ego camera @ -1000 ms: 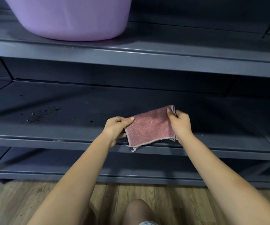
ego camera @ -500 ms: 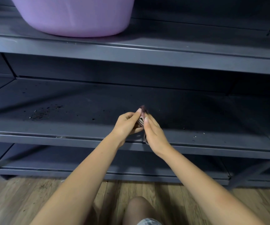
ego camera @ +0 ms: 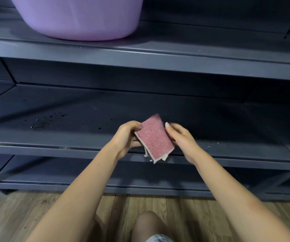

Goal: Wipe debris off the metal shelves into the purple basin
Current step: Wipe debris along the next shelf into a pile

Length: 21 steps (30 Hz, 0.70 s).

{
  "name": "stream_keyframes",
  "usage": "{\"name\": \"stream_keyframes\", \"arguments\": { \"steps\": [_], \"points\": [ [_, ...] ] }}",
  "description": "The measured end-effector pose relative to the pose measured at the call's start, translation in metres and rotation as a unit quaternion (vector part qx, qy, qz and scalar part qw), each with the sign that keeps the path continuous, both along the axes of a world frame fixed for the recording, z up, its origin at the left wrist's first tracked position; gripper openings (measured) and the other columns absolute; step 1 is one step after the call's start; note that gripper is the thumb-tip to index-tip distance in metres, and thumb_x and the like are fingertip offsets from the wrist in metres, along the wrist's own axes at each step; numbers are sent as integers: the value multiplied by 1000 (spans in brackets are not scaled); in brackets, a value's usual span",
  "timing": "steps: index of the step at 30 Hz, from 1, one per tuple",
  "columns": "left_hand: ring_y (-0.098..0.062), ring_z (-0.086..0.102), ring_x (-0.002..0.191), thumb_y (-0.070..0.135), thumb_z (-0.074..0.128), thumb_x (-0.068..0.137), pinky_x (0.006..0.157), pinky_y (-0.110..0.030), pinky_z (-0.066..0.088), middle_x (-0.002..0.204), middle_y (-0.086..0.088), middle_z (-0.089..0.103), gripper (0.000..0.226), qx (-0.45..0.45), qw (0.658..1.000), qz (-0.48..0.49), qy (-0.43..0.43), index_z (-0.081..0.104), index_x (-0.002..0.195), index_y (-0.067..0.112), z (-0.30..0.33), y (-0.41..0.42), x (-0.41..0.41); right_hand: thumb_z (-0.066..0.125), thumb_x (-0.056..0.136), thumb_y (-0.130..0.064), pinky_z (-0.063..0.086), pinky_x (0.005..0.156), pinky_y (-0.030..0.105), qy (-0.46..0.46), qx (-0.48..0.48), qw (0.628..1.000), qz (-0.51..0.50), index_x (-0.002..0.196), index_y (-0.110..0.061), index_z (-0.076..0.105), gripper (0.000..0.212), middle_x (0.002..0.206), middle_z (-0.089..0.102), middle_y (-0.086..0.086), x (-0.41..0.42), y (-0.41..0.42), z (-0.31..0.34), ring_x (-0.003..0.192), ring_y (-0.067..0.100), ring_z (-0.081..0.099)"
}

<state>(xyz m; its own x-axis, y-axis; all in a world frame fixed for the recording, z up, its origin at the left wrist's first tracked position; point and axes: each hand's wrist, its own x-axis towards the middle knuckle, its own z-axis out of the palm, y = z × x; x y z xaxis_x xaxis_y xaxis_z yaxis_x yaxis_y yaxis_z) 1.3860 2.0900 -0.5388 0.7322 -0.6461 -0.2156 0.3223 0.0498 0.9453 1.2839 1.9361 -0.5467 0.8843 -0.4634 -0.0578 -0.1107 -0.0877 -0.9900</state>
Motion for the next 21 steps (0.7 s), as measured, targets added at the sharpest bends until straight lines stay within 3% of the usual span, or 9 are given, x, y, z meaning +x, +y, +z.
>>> {"name": "stream_keyframes", "arguments": {
  "steps": [4, 12, 17, 19, 21],
  "points": [
    [-15, 62, 62, 0, 40, 90, 60, -30, 55, 69, -2, 62, 23, 17, 1000, -7, -11, 59, 81, 8, -1, -6, -6, 61, 88, -35, 51, 74, 25, 28, 32, 998, 36, 98, -17, 67, 21, 95, 70, -3, -7, -2, -5, 85, 10, 67],
    [-17, 65, 78, 2, 52, 93, 68, -29, 57, 85, -8, 65, 13, 67, 997, -19, -39, 63, 98, 4, -11, -39, -23, 60, 90, -30, 54, 73, 29, 41, 83, 996, 6, 99, -15, 62, 18, 92, 71, -1, -36, -22, -14, 87, 15, 69],
    [-9, 62, 63, 6, 59, 92, 66, -26, 56, 76, -1, 64, 5, 89, 991, -18, -100, 62, 93, 9, -13, -64, -42, 61, 90, -28, 54, 68, 27, 43, 37, 997, -51, 98, -13, 66, 18, 90, 71, 1, -64, -44, -3, 84, 17, 69],
    [-15, 62, 66, 8, 59, 92, 67, -31, 55, 79, -3, 64, 6, 121, 977, -13, -176, 61, 90, 13, -19, -74, -46, 62, 91, -25, 53, 66, 27, 24, -5, 992, -122, 97, -12, 66, 16, 89, 70, 2, -75, -61, 7, 85, 20, 67],
    [-21, 63, 77, 13, 57, 92, 73, -34, 52, 87, -4, 66, 5, 186, 923, -24, -336, 62, 94, 12, -27, -80, -47, 60, 91, -22, 49, 67, 28, 0, -104, 971, -215, 97, -13, 65, 11, 88, 67, 1, -86, -83, 15, 86, 21, 64]
  ]
}}
